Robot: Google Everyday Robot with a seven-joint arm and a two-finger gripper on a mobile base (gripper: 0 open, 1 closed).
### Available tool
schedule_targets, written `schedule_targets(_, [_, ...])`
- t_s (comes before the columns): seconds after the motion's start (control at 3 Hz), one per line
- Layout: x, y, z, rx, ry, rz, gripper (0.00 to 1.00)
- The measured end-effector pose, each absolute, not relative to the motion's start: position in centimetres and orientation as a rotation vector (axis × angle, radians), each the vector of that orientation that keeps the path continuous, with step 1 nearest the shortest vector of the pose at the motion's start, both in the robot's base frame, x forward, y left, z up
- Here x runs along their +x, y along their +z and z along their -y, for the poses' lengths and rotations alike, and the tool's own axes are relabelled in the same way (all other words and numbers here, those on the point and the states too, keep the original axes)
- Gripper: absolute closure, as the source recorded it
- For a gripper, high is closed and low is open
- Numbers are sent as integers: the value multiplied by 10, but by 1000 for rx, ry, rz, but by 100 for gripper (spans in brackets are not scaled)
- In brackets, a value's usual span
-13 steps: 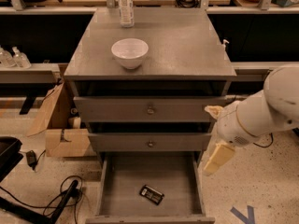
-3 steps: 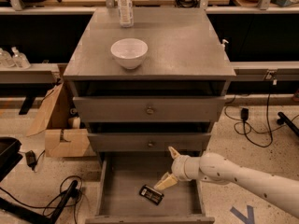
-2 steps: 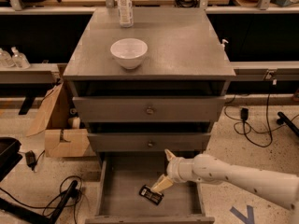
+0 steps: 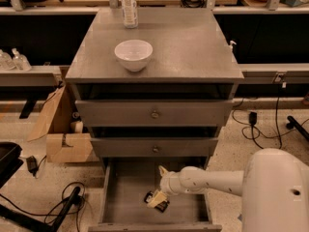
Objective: Pick rxbar chocolate from bottom drawer and place on counter
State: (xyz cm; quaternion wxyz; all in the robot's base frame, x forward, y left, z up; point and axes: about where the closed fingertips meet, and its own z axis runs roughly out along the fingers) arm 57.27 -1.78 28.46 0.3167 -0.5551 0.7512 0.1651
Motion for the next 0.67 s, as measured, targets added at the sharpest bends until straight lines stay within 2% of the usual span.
schedule_targets(0.67, [590, 211, 15, -1520, 395, -2042, 0])
